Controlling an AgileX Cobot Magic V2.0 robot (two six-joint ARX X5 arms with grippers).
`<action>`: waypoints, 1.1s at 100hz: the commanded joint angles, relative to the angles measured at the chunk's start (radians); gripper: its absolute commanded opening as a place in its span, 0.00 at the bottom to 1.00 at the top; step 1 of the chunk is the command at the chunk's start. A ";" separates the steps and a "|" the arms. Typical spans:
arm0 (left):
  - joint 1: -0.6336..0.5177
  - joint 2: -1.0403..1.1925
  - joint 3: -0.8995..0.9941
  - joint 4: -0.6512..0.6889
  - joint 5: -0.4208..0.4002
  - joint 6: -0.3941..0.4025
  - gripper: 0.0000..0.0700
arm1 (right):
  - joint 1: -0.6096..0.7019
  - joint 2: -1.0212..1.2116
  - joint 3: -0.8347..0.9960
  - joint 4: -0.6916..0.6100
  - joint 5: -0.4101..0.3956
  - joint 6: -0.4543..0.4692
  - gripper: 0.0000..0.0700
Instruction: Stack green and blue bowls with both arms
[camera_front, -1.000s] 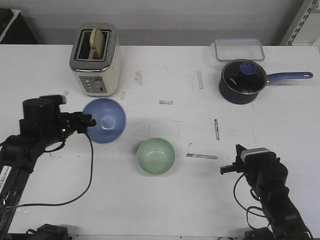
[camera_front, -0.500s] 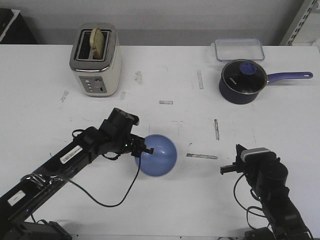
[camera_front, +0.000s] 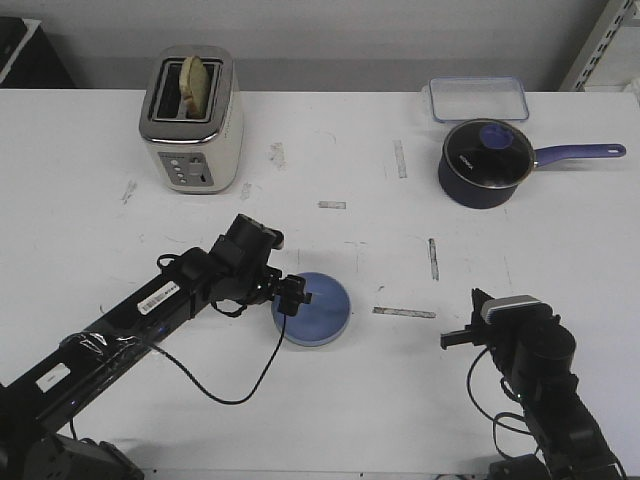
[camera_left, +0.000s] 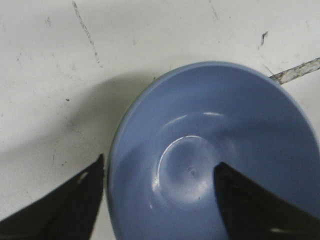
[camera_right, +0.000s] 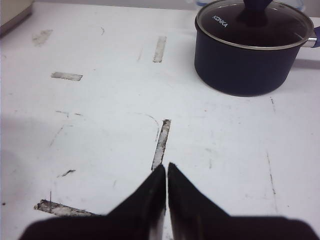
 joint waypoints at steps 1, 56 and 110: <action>-0.007 0.005 0.050 -0.004 0.002 0.000 0.83 | 0.002 0.006 0.007 0.011 -0.003 0.006 0.00; 0.127 -0.114 0.400 -0.230 -0.271 0.245 0.00 | 0.001 0.004 0.007 0.012 0.003 -0.001 0.00; 0.645 -0.865 -0.382 0.218 -0.172 0.352 0.00 | -0.079 -0.121 0.006 0.005 0.099 0.021 0.00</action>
